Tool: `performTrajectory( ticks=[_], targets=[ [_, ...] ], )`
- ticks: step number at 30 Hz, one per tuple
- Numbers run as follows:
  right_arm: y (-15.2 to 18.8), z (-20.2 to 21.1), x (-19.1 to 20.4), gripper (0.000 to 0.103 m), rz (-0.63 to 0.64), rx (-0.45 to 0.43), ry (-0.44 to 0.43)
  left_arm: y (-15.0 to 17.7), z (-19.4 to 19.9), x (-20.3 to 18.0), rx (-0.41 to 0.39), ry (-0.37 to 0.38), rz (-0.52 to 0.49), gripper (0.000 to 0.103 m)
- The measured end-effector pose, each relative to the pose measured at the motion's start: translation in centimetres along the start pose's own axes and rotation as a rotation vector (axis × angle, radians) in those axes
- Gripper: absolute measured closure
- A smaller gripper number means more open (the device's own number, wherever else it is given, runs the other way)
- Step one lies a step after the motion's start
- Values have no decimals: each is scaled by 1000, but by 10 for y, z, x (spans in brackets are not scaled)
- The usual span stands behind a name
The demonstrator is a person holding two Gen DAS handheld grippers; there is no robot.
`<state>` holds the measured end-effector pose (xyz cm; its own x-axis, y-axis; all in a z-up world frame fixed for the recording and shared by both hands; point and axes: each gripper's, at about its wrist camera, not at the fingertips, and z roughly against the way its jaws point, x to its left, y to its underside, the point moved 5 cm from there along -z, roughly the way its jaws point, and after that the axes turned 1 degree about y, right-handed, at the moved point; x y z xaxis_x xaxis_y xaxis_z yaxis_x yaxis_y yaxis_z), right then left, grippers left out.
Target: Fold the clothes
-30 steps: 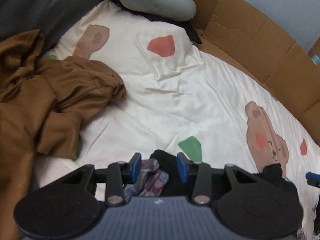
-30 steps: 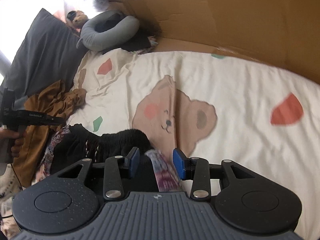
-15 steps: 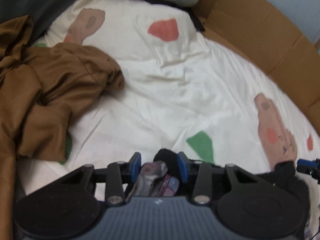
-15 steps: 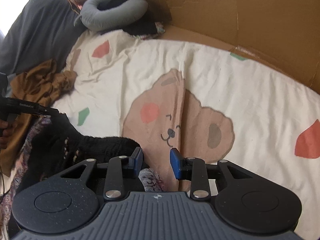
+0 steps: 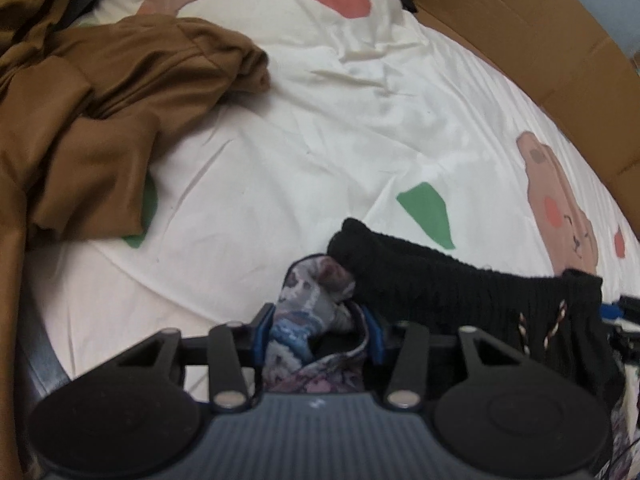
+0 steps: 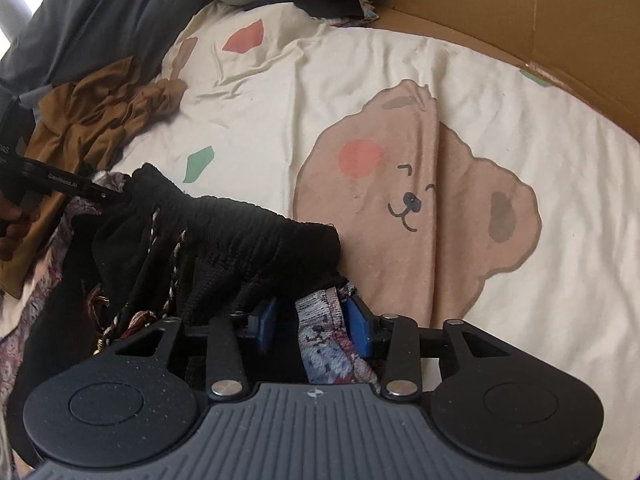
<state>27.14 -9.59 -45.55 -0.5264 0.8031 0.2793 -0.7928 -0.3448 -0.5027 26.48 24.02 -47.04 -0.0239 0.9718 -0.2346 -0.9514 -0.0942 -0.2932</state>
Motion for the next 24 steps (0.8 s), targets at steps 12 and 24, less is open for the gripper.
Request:
performTrajectory(
  ticks=[12,24],
  targets=[
    [1,-11,2,78,21,29,-17,-4,30,-3,-84,-45,-75,95],
    [-18,74,-3,99,63,-111,75,-34,70,-49,-218,76,-148,95]
  ],
)
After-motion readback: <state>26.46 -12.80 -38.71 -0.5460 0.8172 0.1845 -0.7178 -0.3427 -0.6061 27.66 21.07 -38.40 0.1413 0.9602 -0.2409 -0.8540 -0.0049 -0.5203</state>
